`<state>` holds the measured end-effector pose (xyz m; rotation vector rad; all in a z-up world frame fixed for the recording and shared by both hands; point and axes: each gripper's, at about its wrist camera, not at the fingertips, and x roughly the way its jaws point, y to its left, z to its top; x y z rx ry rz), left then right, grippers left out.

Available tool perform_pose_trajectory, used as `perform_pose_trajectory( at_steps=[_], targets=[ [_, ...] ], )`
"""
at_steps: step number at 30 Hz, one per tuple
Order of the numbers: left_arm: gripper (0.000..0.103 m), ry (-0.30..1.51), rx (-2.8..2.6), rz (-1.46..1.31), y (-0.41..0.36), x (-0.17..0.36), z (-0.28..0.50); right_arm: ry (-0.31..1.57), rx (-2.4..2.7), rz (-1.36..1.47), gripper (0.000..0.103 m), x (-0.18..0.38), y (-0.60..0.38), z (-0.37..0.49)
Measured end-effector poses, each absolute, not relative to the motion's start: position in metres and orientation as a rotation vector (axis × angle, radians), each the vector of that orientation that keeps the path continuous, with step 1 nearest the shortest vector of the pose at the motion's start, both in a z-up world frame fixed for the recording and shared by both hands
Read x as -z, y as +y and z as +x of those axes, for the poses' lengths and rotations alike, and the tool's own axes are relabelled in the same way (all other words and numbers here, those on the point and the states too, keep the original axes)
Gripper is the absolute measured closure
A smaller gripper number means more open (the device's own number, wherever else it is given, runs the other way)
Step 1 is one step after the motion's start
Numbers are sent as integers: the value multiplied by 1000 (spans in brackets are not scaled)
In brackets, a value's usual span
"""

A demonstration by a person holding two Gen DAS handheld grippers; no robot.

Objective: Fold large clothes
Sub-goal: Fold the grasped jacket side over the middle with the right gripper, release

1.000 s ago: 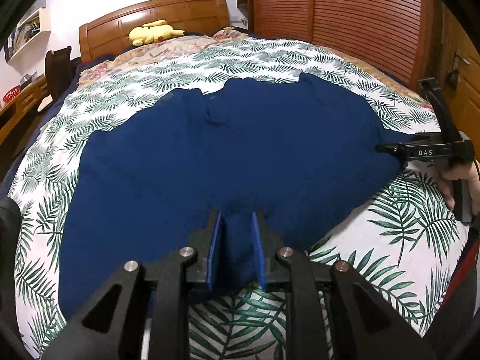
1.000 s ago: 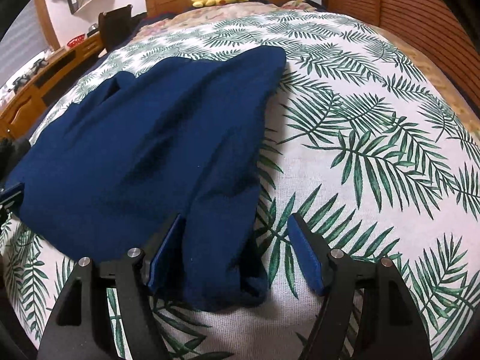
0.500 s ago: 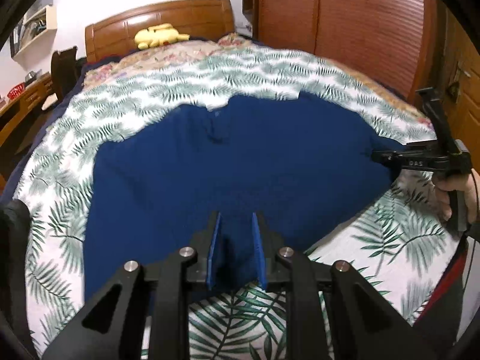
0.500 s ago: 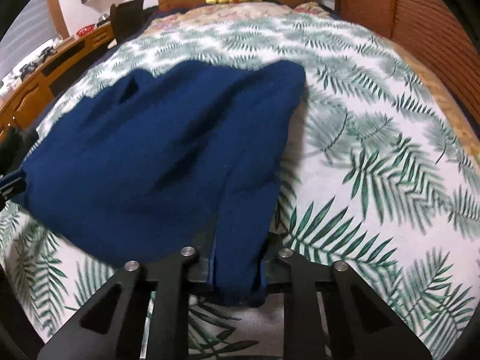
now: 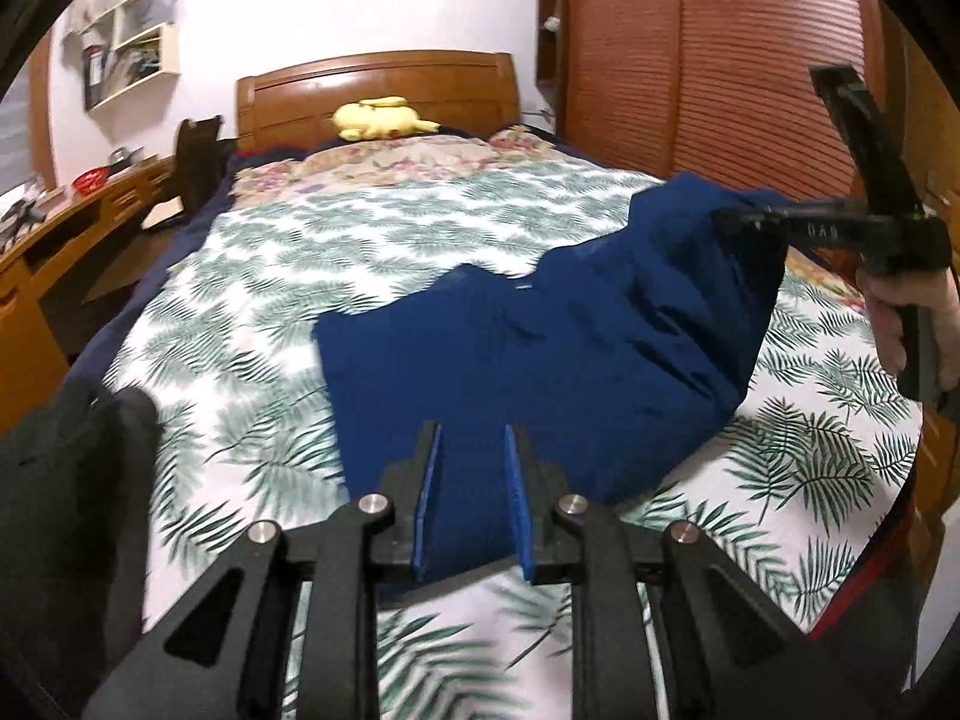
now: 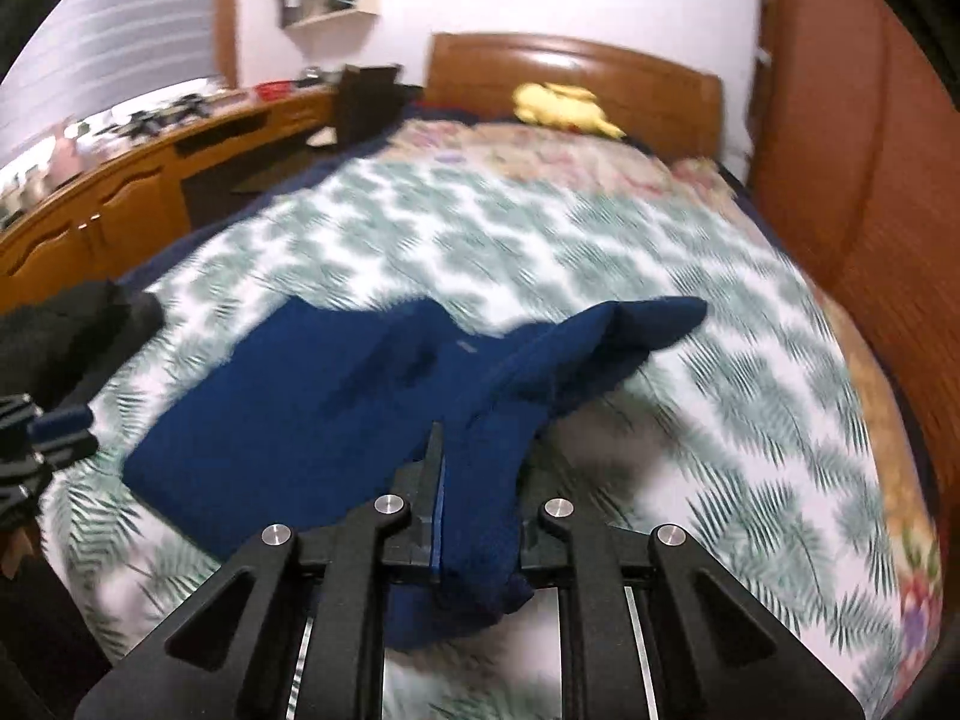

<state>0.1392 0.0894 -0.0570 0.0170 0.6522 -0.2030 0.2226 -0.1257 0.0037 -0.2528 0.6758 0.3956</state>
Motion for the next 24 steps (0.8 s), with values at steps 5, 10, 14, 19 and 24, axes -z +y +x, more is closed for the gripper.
perform_pose_trajectory(
  at_steps=[5,10,14,19,24],
  targets=[
    [85,646,135,-23,134,60,121,637,-496,-310,92,-16,-44,221],
    [85,647,91,-81,169,63,115,699,-610,-282,89,5,30,223],
    [85,631,88,-116,178,59,115,735,-734,-260,67,20,65,212],
    [85,621,107,-106,171,55,116,738,-679,-324,55,31,67,204],
    [85,633,123,-80,163,59,120,755,-561,-350,55,38,32,213]
  ],
)
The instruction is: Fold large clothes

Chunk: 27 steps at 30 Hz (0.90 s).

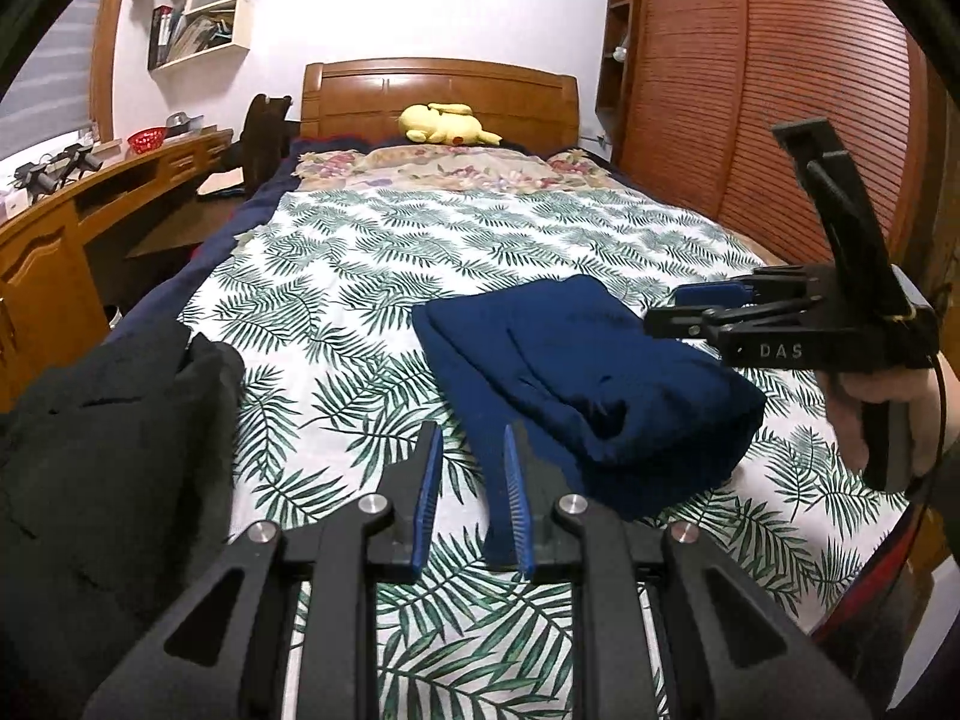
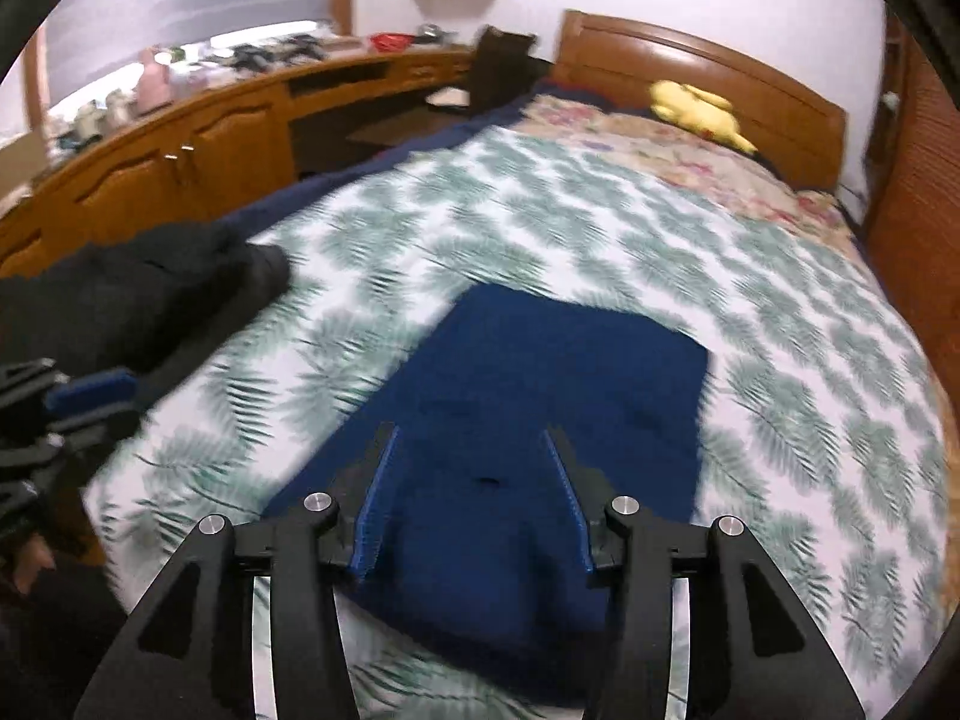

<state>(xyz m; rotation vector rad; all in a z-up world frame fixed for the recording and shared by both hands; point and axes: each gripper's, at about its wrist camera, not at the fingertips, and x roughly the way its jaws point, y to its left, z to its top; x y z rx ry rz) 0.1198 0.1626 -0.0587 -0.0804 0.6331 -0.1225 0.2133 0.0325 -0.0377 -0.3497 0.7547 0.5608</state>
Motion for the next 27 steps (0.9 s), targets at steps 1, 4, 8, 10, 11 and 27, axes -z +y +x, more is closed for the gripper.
perform_pose_trajectory(
  at_steps=[1,4,8,10,11,27],
  targets=[
    [85,637,123,-77,161,60,121,762,-533,-350,55,40,22,216],
    [85,644,125,-73,157,61,124,777,-486,-337,55,46,-6,220],
    [85,648,136,-66,150,61,128,803,-441,-317,55,57,-34,220],
    [85,650,142,-62,146,61,129,825,-428,-303,55,66,-47,219],
    [85,652,145,-59,144,61,131,833,-430,-296,55,68,-51,218],
    [84,684,172,-21,123,73,138,886,-454,-243,53,113,-63,205]
  ],
)
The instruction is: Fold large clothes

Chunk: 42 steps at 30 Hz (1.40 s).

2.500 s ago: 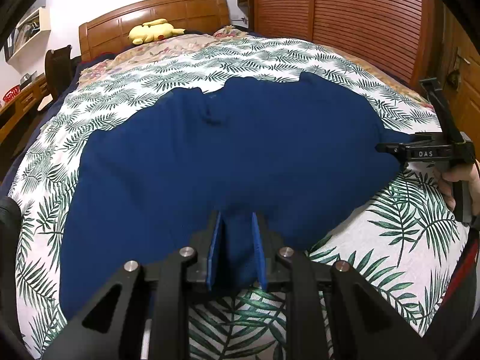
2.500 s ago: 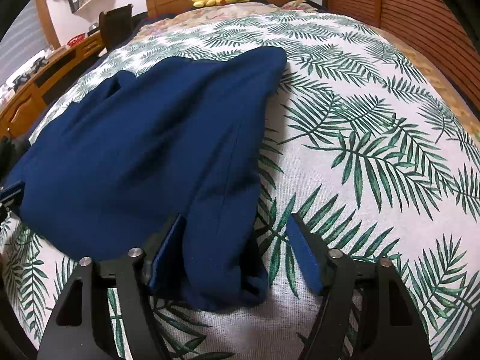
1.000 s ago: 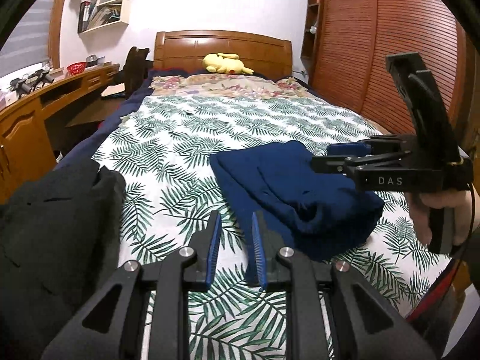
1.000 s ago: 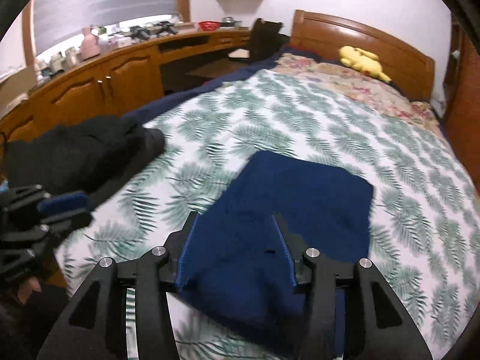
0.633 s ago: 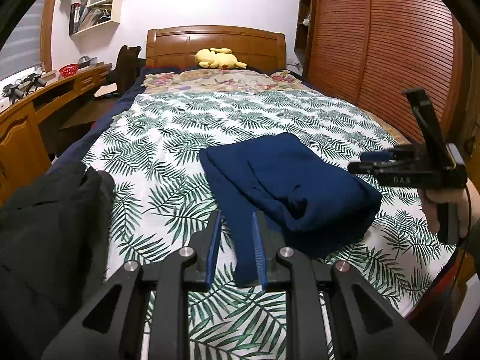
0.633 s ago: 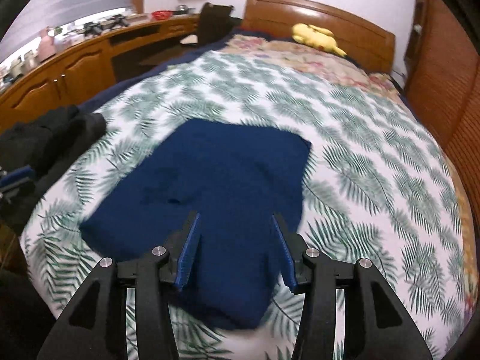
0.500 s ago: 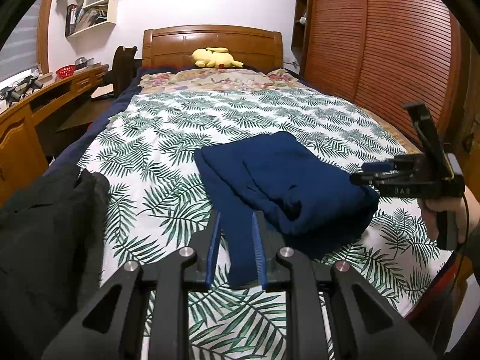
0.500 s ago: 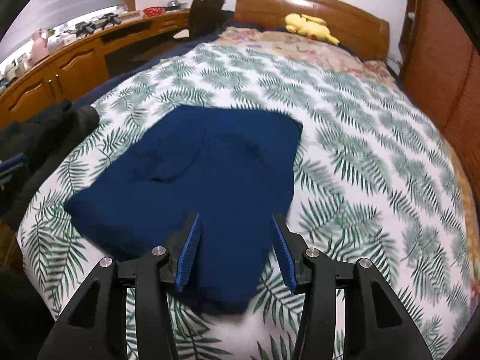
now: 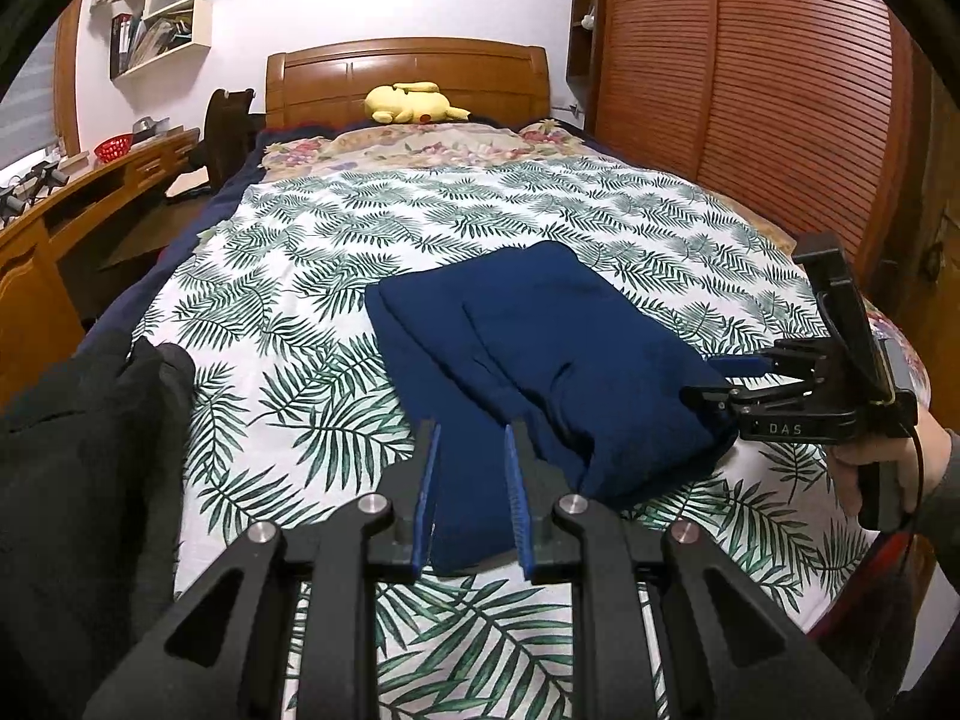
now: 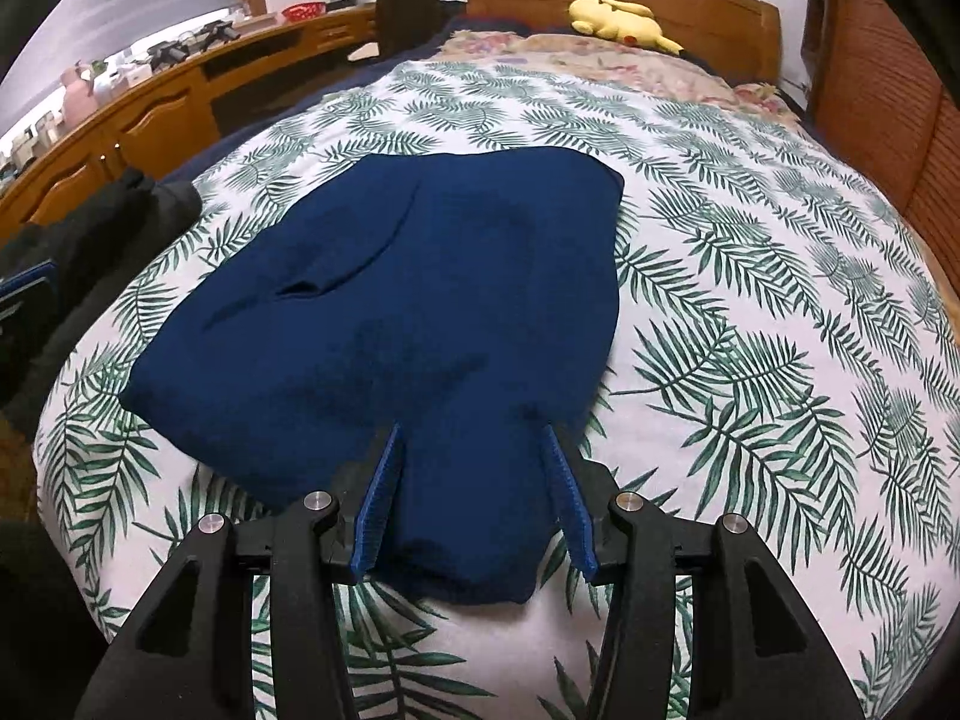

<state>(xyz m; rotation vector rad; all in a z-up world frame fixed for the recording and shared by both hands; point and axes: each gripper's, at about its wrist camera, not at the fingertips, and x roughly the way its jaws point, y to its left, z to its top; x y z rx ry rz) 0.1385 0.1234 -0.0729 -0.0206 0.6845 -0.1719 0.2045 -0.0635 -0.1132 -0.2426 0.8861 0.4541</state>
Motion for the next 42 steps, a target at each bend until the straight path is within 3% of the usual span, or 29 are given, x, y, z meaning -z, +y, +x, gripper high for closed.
perform_pose_trajectory(
  at_steps=[35,36,38,42],
  targets=[
    [84,845,331,-66,64,125,183,806,-484,-335,52,107,-73,170],
    [84,849,344,-83,66,126,184,797,-480,-343,52,106,-73,168],
    [96,850,363,-96,68,125,183,782,-475,-354,52,106,-73,163],
    [98,789,320,-53,71,110,172,777,-472,-366,52,107,-75,158]
  ],
)
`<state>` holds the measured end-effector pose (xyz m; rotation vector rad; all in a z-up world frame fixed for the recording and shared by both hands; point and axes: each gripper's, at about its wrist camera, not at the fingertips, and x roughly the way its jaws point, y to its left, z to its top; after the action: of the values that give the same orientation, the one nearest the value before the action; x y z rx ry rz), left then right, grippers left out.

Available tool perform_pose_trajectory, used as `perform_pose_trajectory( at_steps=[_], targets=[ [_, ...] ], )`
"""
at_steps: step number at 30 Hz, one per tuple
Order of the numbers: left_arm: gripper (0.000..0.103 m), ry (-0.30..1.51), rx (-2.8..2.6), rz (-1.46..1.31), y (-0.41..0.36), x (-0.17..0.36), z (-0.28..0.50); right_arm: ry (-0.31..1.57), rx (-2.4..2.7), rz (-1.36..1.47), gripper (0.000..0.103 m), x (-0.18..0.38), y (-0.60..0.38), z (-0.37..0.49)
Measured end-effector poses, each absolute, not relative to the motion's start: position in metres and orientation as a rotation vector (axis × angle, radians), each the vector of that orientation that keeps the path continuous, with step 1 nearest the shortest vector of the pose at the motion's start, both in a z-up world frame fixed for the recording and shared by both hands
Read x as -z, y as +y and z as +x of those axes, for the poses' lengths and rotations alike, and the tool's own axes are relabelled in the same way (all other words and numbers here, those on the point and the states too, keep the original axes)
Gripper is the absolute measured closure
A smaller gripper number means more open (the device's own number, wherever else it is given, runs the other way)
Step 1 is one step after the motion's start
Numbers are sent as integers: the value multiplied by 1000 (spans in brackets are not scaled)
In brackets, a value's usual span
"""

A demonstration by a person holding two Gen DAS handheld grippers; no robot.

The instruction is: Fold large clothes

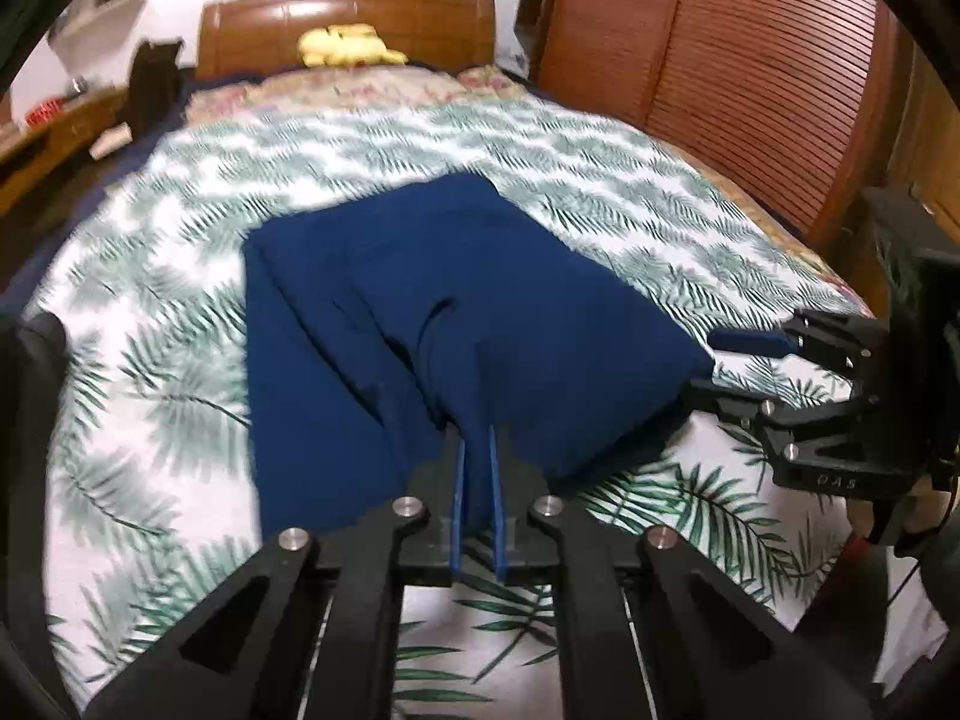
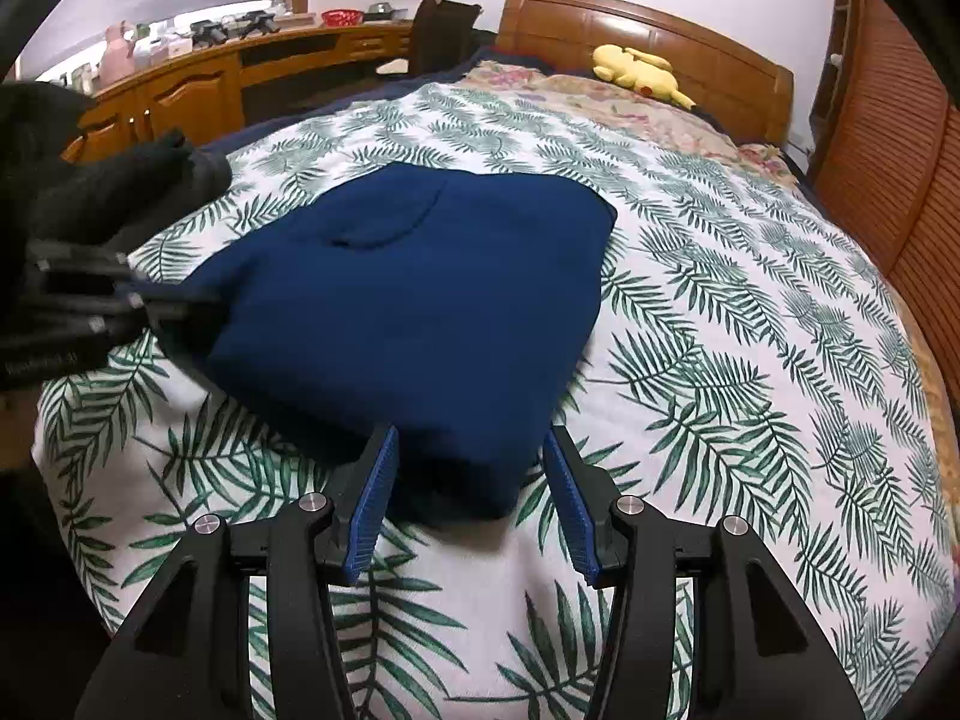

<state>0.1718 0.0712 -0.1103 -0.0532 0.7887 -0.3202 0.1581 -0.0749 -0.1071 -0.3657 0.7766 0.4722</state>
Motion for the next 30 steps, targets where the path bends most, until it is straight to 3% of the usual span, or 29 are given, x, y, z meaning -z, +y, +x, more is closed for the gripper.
perform_pose_trajectory(
  at_steps=[6,13,30],
  targets=[
    [98,714,211,-81,116,88,156,782,-499,-379,52,107,-69,156],
    [98,757,127,-109,158,109,154,764,-613,-311,52,89,-44,153],
    [88,776,155,-86,147,110,128,816,-626,-276,48,92,-37,214]
  ],
)
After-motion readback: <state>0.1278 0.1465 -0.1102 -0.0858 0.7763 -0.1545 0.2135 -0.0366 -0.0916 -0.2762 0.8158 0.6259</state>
